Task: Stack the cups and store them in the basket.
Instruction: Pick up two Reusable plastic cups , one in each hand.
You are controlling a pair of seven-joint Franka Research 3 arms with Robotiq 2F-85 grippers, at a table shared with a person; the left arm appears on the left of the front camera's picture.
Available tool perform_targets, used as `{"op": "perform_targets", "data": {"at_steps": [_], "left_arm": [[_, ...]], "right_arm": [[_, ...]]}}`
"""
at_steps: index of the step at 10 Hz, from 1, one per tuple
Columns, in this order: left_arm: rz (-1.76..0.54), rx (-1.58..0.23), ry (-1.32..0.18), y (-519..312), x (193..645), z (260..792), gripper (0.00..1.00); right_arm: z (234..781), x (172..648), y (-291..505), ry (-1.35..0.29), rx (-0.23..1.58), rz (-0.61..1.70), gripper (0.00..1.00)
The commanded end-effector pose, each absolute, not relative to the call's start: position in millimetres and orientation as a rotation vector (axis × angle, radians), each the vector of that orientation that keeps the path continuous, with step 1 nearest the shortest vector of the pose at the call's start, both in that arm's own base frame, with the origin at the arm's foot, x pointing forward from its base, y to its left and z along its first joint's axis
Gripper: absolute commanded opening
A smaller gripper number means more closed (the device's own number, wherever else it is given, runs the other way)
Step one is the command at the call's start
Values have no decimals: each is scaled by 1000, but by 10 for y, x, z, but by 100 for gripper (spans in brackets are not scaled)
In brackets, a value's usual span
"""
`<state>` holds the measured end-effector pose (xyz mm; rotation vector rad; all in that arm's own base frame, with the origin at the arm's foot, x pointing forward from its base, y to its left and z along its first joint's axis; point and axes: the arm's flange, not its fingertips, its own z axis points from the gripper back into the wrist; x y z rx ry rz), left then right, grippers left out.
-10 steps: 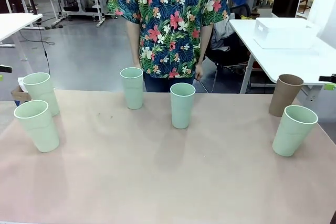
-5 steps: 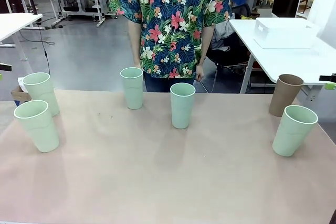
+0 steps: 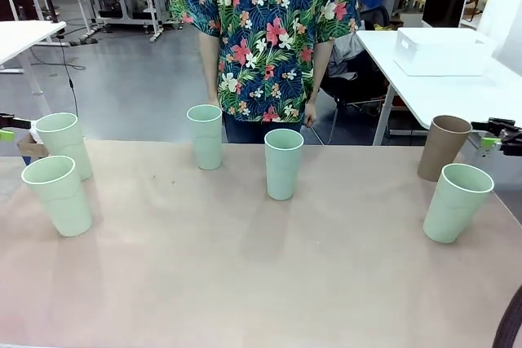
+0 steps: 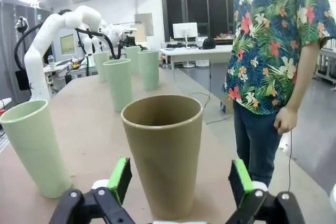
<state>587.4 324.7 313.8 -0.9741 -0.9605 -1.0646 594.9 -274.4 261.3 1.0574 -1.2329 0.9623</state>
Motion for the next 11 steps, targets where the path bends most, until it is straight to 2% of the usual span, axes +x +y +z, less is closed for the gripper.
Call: {"op": "perform_targets", "data": {"at_steps": [1,11], "left_arm": [[-1076,-1022,-973,3275,5968,3092,100],[-1115,-1105,-1126,3108,5908,2632,100]], "right_arm": [[2506,5996,-2750,-1283,1081,983,100],[2313,6111,-2593,-1160,1097,904,100]]}}
